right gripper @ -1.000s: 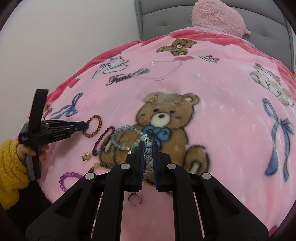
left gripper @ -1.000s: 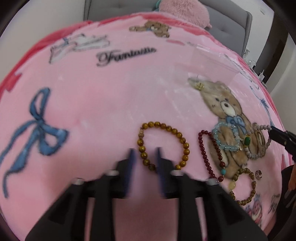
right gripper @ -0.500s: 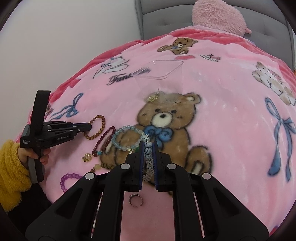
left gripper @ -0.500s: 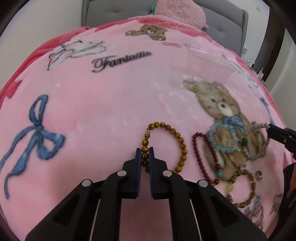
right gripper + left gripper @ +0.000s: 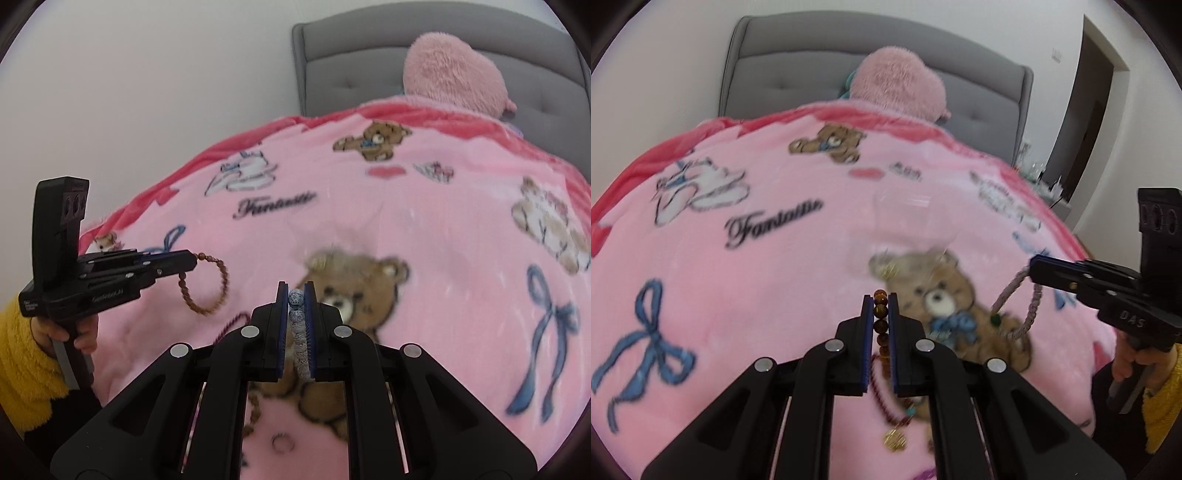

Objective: Organize jewelry

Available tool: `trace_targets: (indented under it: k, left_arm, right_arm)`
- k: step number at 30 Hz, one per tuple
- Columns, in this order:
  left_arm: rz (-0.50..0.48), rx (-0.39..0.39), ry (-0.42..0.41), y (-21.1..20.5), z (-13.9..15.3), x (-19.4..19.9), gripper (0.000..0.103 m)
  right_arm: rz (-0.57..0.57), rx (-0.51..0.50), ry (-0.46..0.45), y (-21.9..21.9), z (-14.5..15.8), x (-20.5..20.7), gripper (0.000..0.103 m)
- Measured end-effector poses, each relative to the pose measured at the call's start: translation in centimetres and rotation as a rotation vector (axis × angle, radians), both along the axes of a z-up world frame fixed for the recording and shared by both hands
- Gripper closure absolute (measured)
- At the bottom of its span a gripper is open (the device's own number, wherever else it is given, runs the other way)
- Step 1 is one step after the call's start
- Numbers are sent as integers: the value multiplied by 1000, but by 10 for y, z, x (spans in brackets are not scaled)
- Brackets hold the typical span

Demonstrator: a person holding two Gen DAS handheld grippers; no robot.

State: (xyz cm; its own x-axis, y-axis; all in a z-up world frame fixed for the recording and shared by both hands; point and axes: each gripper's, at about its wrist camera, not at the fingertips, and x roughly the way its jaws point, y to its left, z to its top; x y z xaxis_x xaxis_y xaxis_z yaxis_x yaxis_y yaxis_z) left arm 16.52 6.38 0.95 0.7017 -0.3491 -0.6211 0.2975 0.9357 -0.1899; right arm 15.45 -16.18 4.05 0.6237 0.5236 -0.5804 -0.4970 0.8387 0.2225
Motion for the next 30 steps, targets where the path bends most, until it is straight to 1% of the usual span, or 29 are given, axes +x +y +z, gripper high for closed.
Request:
trace_targets:
  k: [3, 4, 8, 10, 11, 13, 14, 15, 17, 18, 19, 20, 21, 23, 25, 27, 28, 30]
  left_arm:
    - [-1, -31, -15, -3, 9, 6, 96]
    - [-1, -37, -24, -3, 12, 7, 96]
    - [-4, -46, -53, -7, 26, 20, 96]
    - [-3, -44, -59, -8, 29, 22, 96]
    - [-6, -48, -60, -7, 30, 22, 96]
    - [-7, -44, -64, -5, 29, 17, 96]
    - [1, -32, -65, -4, 27, 15, 96]
    - [2, -28, -63, -1, 26, 13, 96]
    - [3, -31, -58, 4, 23, 12, 96]
    - [10, -29, -56, 7, 22, 11, 96]
    - [13, -32, -52, 9, 20, 10, 96]
    - [17, -35, -46, 12, 19, 9, 96]
    - [19, -37, -42, 14, 18, 9, 96]
    - [22, -38, -37, 16, 16, 9, 96]
    - [21, -31, -32, 17, 14, 9, 96]
    - [18, -33, -29, 16, 13, 10, 96]
    - [18, -35, -28, 16, 13, 10, 96]
    - [12, -36, -29, 13, 13, 12, 96]
  right_arm:
    - [5, -3, -26, 0, 13, 9, 95]
    - [5, -3, -31, 0, 15, 12, 96]
    - [6, -23, -63, 2, 26, 21, 98]
    - [-4, -25, -34, 1, 25, 25, 97]
    - [-20, -25, -1, -3, 19, 27, 96]
    - [-5, -45, 95, -4, -1, 30, 69]
    - [-6, -83, 142, -3, -16, 33, 69]
    - [2, -145, 196, -1, -37, 35, 69]
    - [-9, -199, 233, -1, -61, 38, 70]
    - [-22, -204, 233, -1, -67, 39, 75]
    - [-36, -208, 234, -1, -73, 41, 82]
    - [-41, -212, 249, -1, -79, 43, 86]
    - [-49, -216, 279, 0, -86, 46, 89]
    - [-52, -236, 326, 3, -97, 50, 89]
    - [-49, -258, 321, 6, -103, 49, 90]
    - [-44, -292, 314, 10, -104, 50, 94]
    - [-47, -298, 304, 11, -103, 50, 95]
    - [-47, -285, 255, 12, -94, 46, 95]
